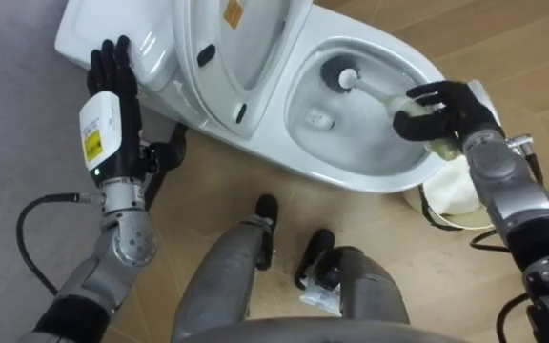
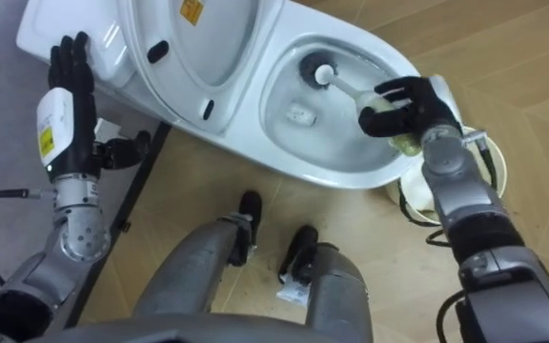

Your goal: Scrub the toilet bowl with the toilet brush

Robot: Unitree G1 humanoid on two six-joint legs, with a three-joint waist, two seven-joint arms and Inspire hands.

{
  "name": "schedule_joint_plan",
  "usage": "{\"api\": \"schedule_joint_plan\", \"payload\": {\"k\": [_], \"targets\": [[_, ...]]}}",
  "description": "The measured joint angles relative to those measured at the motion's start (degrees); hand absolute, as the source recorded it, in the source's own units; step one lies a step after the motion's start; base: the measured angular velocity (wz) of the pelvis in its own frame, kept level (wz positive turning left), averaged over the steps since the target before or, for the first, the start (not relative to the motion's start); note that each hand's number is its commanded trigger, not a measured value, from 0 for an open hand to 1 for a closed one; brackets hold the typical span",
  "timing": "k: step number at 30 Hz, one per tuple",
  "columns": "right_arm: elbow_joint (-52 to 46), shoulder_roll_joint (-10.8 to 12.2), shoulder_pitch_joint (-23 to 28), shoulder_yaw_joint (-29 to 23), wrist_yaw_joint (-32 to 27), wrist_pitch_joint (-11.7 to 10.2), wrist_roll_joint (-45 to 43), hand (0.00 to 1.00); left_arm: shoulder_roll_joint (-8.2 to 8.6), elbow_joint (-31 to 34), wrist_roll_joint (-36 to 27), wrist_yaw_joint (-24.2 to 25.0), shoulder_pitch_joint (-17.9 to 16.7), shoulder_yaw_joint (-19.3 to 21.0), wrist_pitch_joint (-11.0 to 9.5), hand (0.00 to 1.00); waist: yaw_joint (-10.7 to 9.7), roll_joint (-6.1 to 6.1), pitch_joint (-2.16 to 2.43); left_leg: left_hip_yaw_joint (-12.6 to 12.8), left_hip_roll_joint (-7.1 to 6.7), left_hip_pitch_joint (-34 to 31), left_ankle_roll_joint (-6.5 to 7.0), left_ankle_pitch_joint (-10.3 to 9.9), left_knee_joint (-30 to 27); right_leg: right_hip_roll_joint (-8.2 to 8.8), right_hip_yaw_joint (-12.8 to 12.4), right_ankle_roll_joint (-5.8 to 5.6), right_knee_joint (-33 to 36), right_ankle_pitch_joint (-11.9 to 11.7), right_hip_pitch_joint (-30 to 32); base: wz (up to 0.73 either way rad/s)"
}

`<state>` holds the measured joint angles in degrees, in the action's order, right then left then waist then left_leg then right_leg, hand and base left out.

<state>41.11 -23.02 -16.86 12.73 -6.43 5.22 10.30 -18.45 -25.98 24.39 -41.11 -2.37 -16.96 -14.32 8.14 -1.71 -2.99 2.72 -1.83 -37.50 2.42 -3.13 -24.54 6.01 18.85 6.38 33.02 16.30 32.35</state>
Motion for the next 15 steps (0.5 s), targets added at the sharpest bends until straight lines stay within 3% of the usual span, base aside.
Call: {"api": "schedule_joint_plan", "payload": {"k": [9, 15], "targets": [[2.51, 1.52, 0.06, 0.15, -3.40, 0.05, 16.31, 1.00, 0.13, -0.70, -0.06, -0.09, 0.35, 0.44, 0.29, 0.00, -1.77, 0.06, 0.02, 1.91, -0.14, -0.16, 0.90, 0.59, -0.04, 1.21, 0.08, -0.49, 1.80, 0.65, 0.88, 0.02], [3.14, 2.57, 0.06, 0.15, -5.52, 0.05, 16.82, 1.00, 1.20, -1.45, 0.93, 0.05, 0.96, 0.49, 0.71, 0.00, -1.74, 0.48, 0.11, 1.87, -0.90, -0.06, 1.27, 0.86, 0.33, 2.10, 0.12, -0.79, 2.77, 0.84, 1.23, 0.03]]}}
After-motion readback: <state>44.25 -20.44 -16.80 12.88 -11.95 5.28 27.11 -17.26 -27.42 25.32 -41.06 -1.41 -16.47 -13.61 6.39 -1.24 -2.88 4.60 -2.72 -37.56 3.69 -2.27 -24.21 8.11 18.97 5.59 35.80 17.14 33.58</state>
